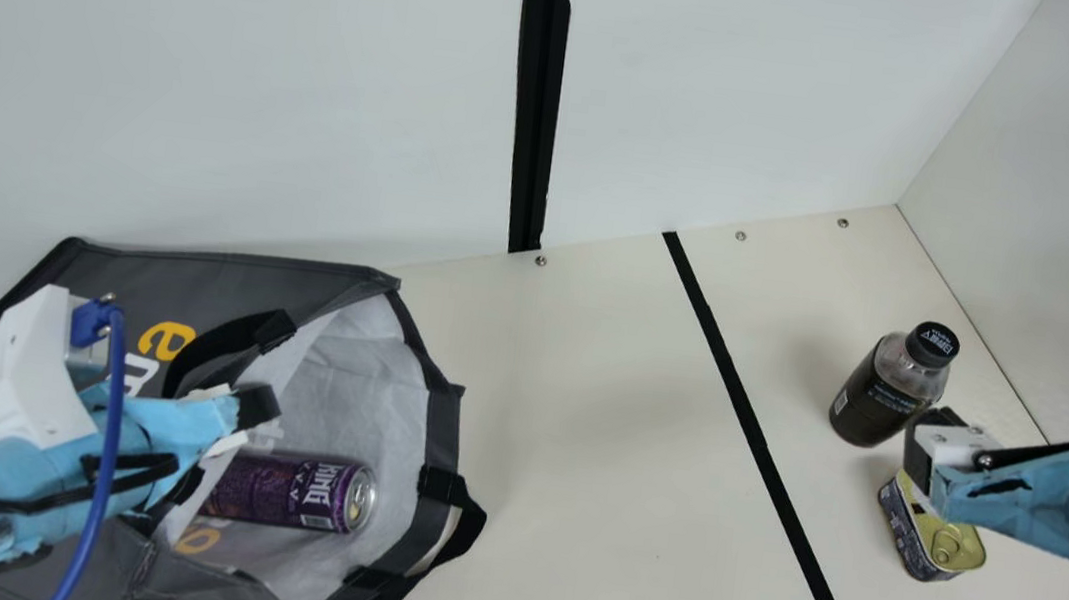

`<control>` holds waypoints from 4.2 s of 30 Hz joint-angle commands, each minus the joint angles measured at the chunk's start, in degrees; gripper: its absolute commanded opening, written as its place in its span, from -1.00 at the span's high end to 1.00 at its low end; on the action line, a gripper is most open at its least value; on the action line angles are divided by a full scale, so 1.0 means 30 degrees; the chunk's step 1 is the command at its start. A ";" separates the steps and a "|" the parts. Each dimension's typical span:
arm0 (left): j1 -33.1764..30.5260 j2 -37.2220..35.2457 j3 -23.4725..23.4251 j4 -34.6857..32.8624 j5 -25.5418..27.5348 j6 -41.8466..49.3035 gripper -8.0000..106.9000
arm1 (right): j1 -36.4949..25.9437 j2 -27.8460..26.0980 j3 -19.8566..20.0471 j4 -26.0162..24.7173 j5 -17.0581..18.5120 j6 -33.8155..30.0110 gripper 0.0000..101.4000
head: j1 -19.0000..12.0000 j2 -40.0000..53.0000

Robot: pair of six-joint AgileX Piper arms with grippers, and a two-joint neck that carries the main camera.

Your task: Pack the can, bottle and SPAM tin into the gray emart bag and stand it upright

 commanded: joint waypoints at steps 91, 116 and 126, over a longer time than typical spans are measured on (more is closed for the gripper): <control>0.0000 0.0000 0.0000 0.0000 0.0000 0.0000 1.00 | -0.4067 1.3806 -0.6392 0.3227 -0.0003 -0.2838 -0.87 | -0.0433 -0.0016; 0.0000 0.0000 0.0000 0.0000 0.0000 0.0000 1.00 | -0.3694 1.6105 -0.6759 0.3187 -0.0003 -0.2552 -0.87 | -0.0433 -0.0016; 0.0000 0.0000 0.0000 0.0000 0.0000 0.0000 1.00 | -0.3452 1.6719 -0.7026 0.2918 -0.0003 -0.2500 -0.48 | -0.0433 -0.0016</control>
